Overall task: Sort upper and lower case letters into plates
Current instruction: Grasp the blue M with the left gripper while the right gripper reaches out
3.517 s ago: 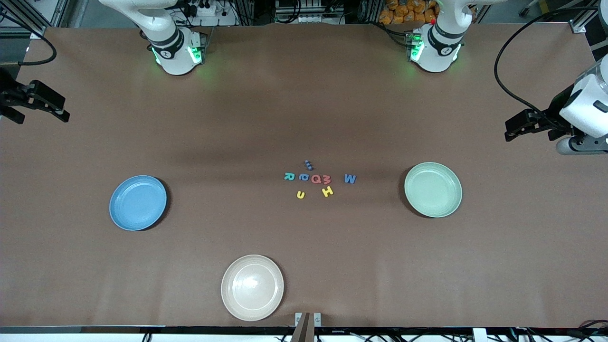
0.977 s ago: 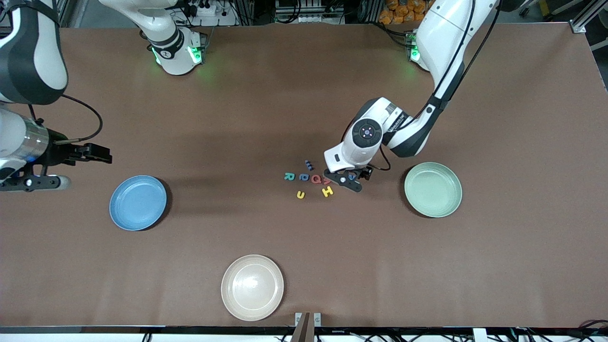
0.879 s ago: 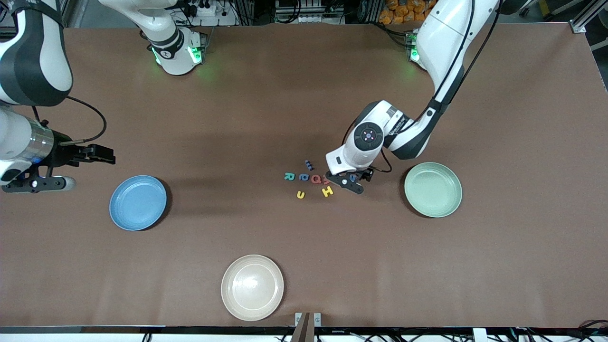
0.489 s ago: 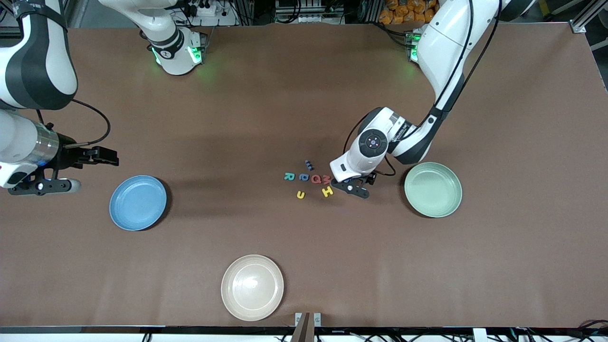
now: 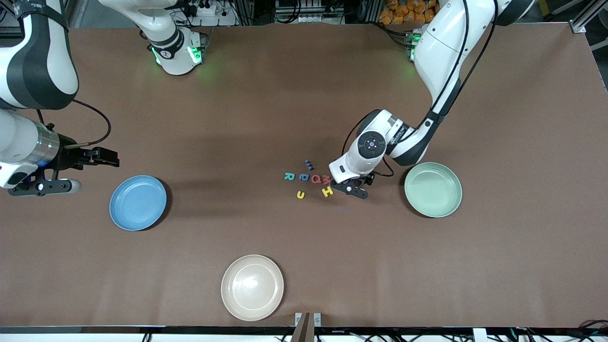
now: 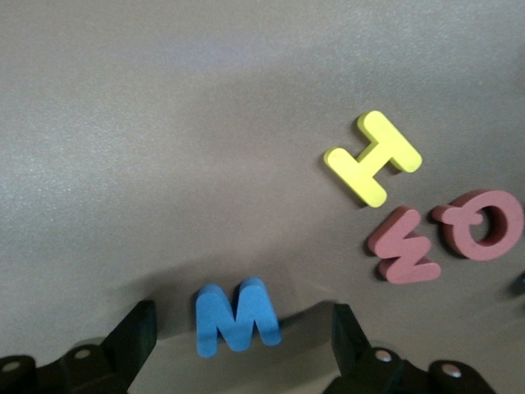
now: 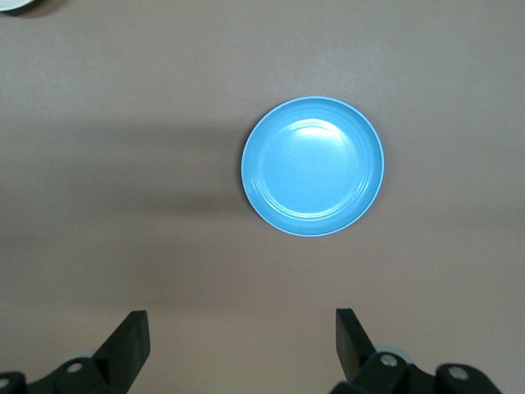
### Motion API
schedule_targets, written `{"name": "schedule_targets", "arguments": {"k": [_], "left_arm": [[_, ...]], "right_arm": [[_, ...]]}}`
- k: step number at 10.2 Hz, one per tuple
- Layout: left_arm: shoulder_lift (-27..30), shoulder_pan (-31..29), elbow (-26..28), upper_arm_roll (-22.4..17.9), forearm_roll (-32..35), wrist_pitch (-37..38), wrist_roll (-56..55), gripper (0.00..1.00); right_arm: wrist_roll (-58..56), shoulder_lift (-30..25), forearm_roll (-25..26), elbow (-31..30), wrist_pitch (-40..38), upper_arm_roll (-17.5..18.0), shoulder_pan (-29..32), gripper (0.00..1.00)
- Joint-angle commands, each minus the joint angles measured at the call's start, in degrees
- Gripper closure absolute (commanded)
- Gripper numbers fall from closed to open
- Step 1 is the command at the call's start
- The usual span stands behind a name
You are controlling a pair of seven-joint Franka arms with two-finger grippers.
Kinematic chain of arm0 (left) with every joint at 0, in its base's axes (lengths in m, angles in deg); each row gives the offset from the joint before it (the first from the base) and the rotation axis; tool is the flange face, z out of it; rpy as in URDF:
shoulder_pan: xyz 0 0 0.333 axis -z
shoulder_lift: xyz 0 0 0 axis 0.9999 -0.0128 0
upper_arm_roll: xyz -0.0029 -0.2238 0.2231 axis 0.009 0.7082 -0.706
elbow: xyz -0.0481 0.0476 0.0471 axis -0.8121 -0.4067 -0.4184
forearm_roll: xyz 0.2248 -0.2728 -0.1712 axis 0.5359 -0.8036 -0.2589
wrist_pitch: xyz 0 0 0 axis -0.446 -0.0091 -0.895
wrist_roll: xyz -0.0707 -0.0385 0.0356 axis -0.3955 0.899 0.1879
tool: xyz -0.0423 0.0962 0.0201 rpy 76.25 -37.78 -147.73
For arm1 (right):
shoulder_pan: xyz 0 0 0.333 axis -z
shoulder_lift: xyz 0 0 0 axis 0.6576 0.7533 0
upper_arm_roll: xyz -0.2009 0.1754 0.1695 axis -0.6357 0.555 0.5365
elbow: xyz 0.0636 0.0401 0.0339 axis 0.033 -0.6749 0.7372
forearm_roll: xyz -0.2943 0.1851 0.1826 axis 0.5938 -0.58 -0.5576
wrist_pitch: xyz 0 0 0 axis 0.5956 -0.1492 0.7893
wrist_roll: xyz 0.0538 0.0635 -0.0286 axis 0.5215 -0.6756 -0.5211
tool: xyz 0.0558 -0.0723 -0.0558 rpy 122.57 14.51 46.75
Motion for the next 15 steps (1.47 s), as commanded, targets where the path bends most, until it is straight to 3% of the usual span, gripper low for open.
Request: {"name": "schedule_targets", "arguments": {"k": [1,2,5,7,12,15], "left_arm": [[-0.45,-0.34,-0.48,0.12,3.32,-0.58,-2.0,0.27],[-0.45,-0.42,-0.31,0.12,3.32,-0.58,-2.08,0.38],[-0.45,-0.42,-0.31,0.12,3.32,-0.49,-2.17,0.46],[-0.45,-0.42,-0.31,0.12,3.32,-0.49,-2.08,0.62],[-0.27,-0.69,-0.48,0.04,3.32,-0.05,-2.17,0.7],[1.13,-2.79,-2.4,0.03,3.4,6.08,-1.39,0.72]], "right_arm": [[-0.3,-0.13,-0.84,-0.87,-0.52,0.04,-0.57,0.0],[-0.03,-0.65,-0.84,-3.14,0.0,0.12,-1.1,0.0],[1.02,0.04,-1.45,-3.86,1.84,0.12,-4.52,0.0],[7.84,1.45,-3.55,-4.91,6.57,0.04,-7.41,0.0],[19.47,6.63,-3.56,-5.01,16.07,0.04,-15.15,0.0],[24.47,10.67,-3.73,-4.48,22.04,0.04,-18.14,0.0]]}}
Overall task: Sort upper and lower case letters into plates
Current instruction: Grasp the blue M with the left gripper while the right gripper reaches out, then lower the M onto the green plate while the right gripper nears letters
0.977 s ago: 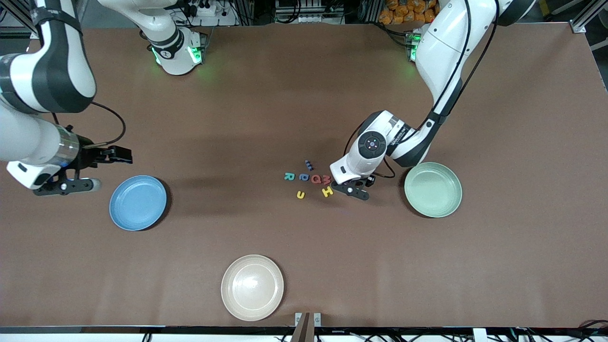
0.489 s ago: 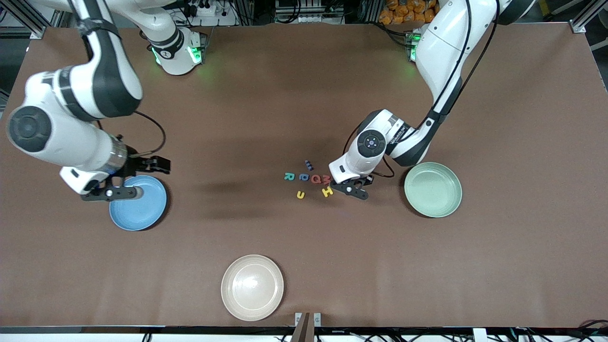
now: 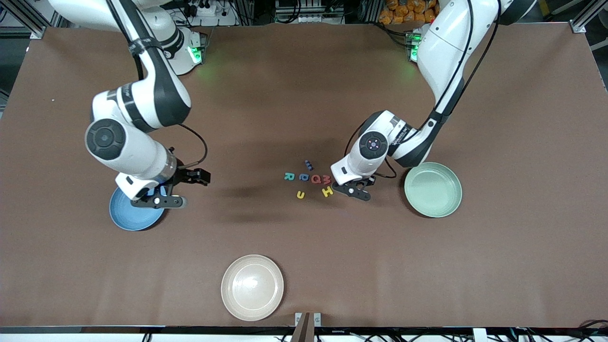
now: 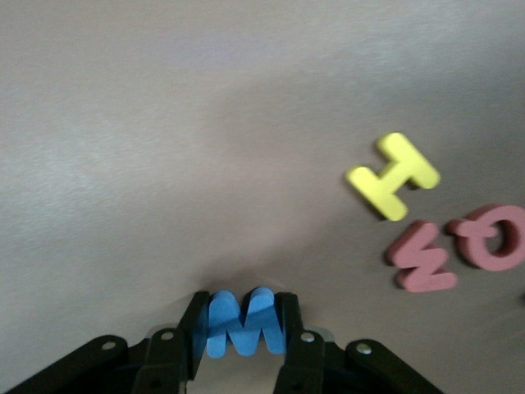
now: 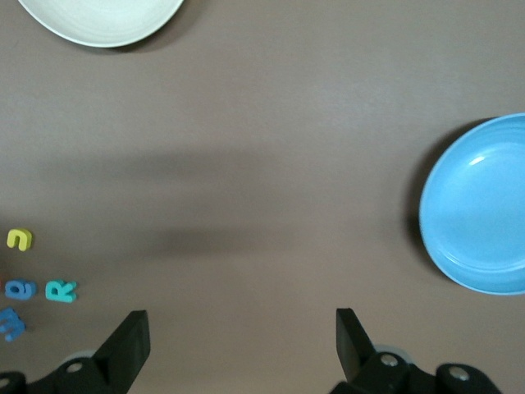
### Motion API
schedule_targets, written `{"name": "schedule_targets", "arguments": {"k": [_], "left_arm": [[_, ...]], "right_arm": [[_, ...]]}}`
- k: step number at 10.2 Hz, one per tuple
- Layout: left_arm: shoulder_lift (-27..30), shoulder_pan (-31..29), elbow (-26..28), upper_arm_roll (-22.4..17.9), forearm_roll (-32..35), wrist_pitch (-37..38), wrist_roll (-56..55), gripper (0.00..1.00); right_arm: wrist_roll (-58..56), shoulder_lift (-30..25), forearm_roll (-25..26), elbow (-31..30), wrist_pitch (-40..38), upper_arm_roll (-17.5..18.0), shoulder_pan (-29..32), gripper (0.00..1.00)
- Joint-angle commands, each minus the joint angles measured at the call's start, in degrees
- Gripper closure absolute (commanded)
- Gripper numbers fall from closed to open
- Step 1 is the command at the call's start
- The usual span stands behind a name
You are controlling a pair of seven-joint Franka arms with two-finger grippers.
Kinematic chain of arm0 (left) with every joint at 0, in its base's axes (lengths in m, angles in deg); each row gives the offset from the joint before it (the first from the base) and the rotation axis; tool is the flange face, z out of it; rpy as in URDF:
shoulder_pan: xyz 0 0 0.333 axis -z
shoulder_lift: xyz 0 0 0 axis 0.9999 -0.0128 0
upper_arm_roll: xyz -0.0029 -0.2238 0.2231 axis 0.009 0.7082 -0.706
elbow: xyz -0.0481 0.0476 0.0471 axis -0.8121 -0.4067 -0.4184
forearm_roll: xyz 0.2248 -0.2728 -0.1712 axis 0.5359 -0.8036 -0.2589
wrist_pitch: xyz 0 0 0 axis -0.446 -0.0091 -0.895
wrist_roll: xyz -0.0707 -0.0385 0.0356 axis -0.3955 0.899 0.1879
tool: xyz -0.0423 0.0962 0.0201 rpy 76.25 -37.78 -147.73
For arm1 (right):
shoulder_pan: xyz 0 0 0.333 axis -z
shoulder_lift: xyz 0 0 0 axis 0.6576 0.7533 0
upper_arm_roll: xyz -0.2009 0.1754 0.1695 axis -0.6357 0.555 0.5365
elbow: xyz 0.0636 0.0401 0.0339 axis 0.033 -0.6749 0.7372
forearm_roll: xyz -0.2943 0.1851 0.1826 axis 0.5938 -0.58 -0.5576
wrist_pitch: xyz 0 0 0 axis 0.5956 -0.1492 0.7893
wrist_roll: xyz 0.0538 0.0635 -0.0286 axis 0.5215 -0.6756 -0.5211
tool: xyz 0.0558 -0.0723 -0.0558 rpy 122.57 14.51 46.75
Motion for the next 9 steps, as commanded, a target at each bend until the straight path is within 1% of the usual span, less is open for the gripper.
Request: {"name": "schedule_targets", "arguments": {"k": [1,2,4,6,7,9], "left_arm": [[1.21,-1.78,-2.26,0.05,1.94,5.86,-0.48,0.72],[1.56,-2.48,-3.23,0.05,1.94,8.41,0.57,0.72],[3.92,-6.86,-3.76,0.49,1.33,12.02,7.05,0.72],[6.3,-10.64,-3.76,0.58,1.23,17.03,13.46,0.72],[7.09,-13.45,-3.42,0.58,1.14,18.44,18.72,0.72],[7.28,-19.51,-2.36,0.84,1.14,18.54,27.35,0.72]], "right_arm": [[4.8,3.67,-1.01,1.88,3.84,-0.38,-2.42,0.0],[6.47,5.6,-1.01,3.81,4.2,-0.38,-3.91,0.0],[12.34,9.73,-0.31,7.06,4.29,-0.38,-9.44,0.0],[19.73,15.61,1.36,12.33,4.29,-0.46,-13.66,0.0],[21.5,17.55,2.5,13.4,5.6,-0.55,-15.08,0.0],[25.8,19.84,2.77,13.49,11.21,-0.46,-16.49,0.0]]}}
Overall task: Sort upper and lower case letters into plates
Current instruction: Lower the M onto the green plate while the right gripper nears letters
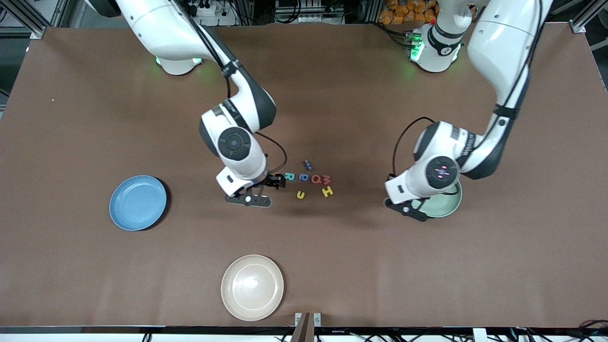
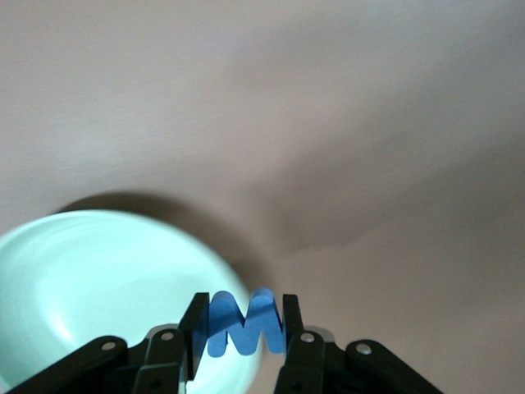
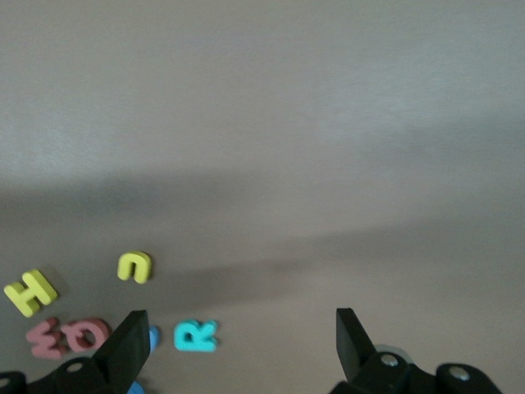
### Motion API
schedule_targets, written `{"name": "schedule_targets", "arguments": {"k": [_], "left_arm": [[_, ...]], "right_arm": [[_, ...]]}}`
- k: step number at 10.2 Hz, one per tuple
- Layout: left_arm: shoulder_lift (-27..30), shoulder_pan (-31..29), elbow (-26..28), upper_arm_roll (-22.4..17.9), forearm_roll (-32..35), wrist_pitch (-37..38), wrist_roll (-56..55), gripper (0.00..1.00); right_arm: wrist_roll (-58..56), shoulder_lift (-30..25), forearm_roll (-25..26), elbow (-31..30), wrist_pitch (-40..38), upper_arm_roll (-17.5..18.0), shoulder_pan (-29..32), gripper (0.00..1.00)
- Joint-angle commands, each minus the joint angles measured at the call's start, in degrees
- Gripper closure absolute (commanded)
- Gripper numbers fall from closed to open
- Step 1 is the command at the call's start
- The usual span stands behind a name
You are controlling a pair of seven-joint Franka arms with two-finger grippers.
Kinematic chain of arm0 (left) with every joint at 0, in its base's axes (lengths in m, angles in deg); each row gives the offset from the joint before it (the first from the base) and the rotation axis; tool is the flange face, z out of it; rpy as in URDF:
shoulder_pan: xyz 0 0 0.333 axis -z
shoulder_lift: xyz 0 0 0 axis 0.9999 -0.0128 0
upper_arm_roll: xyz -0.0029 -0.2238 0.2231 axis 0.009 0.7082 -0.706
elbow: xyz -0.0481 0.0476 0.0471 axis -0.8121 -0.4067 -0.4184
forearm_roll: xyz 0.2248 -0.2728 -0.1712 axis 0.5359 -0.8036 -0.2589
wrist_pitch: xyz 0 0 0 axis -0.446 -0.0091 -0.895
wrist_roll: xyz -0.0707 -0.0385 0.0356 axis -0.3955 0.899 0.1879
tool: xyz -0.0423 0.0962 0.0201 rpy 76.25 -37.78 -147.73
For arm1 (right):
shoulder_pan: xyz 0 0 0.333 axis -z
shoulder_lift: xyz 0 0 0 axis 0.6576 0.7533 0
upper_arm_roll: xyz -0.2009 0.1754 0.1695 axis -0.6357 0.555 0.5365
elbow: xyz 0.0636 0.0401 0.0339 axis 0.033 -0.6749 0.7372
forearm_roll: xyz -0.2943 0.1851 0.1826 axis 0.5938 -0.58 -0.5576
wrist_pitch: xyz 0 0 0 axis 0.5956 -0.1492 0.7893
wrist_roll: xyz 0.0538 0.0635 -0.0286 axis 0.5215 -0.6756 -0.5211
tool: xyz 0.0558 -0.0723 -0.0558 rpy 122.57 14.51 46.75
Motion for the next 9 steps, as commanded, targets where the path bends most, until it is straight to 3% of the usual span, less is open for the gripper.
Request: {"name": "schedule_targets", "arguments": {"k": [1,2,3,4,6,9], "left_arm": [[0.99,-4.99,2.83,1.0,1.12,-0.02,6.43,0.72],[0.81,-5.26,3.54,1.0,1.12,-0.89,6.44,0.65],[0.72,-5.09,3.54,1.09,1.03,-0.99,6.35,0.41],[0.72,-5.17,3.46,1.09,0.86,-0.99,5.66,0.08],[0.81,-4.91,3.45,1.09,-3.17,-0.9,3.9,0.0],[0.98,-3.51,3.02,3.1,-3.63,-0.9,-5.46,0.0]], "right_arm": [[4.21,3.86,1.32,3.16,3.76,-0.37,-0.34,0.0],[5.27,5.17,1.32,4.29,5.08,-0.37,-0.34,0.0],[6.84,7.19,1.23,6.82,5.1,-0.37,-0.34,0.0],[9.12,9.56,1.23,9.98,5.1,-0.45,-0.77,0.0],[12.47,12.74,1.41,13.61,4.66,-0.54,-2.79,0.0],[18.27,15.37,1.5,15.01,5.1,-0.72,-5.69,0.0]]}}
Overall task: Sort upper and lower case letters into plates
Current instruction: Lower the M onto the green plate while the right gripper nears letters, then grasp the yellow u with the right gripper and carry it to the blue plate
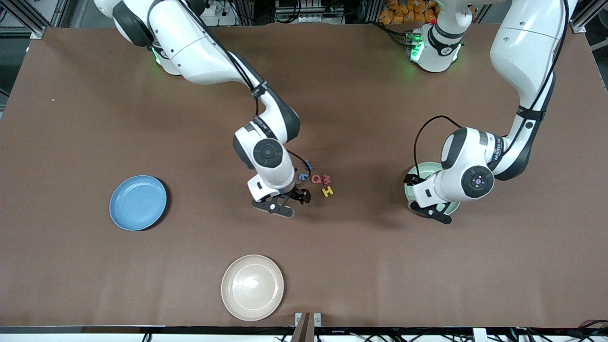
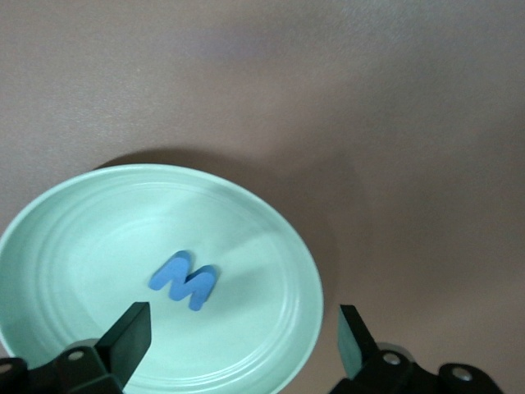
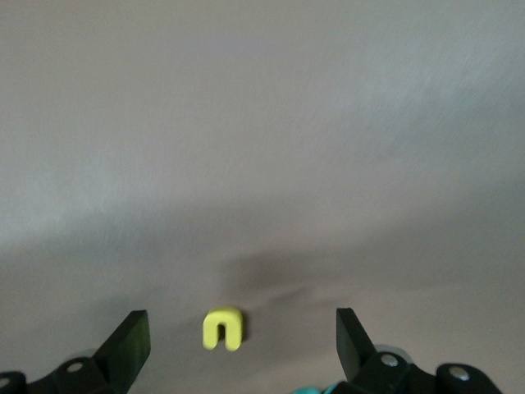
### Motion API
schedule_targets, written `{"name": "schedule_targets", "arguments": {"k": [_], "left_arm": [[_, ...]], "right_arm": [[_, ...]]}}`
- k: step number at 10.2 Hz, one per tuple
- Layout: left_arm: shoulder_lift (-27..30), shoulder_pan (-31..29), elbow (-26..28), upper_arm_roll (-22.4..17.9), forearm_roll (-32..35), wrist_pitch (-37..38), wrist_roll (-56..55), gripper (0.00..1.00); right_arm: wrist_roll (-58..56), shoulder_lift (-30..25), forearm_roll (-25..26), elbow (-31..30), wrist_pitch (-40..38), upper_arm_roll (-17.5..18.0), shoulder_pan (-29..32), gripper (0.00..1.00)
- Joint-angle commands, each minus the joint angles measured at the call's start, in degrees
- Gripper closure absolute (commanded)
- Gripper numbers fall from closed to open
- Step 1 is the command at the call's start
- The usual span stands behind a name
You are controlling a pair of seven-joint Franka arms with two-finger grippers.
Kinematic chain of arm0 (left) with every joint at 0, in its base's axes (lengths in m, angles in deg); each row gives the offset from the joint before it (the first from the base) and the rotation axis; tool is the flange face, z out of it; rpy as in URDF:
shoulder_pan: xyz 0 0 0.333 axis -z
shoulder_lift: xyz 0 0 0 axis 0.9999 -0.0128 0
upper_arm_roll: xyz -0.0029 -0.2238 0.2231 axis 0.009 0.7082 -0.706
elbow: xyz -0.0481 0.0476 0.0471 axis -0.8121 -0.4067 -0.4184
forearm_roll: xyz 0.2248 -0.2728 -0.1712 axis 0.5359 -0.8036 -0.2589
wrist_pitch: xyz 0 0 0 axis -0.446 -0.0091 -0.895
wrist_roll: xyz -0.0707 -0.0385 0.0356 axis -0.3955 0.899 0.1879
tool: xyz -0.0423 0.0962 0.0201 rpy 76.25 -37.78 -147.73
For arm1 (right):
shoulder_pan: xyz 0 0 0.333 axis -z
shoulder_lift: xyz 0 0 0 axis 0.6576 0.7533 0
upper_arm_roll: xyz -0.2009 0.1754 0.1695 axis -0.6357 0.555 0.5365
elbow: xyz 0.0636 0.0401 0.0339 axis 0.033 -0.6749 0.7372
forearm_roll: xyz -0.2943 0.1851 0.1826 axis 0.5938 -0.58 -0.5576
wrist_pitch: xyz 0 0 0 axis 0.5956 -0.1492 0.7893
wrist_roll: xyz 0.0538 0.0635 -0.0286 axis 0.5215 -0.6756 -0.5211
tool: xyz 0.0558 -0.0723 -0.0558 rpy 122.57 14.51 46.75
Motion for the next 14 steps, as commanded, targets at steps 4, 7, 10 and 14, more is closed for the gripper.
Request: {"name": "schedule_targets", "arguments": {"k": [4,7,10,14], "left_arm": [[0.92,1.69,-0.56,6.82,-0.53,-0.24,-25.72,0.0],[1.1,1.43,-1.43,6.82,-0.53,-0.24,-25.63,0.0],[1.19,1.25,-1.44,6.91,-0.53,-0.24,-25.63,0.0],[1.1,1.6,-1.52,6.91,-0.53,-0.24,-26.42,0.0]], "right_arm": [[5.46,5.23,1.06,4.29,-0.49,-1.14,-2.93,0.0],[5.9,6.73,1.06,5.43,-0.32,-1.32,-3.29,0.0],[6.08,7.08,1.06,5.44,-0.14,-1.32,-3.29,0.71],[7.05,7.0,0.97,5.61,-0.14,-1.32,-3.2,1.0]]}}
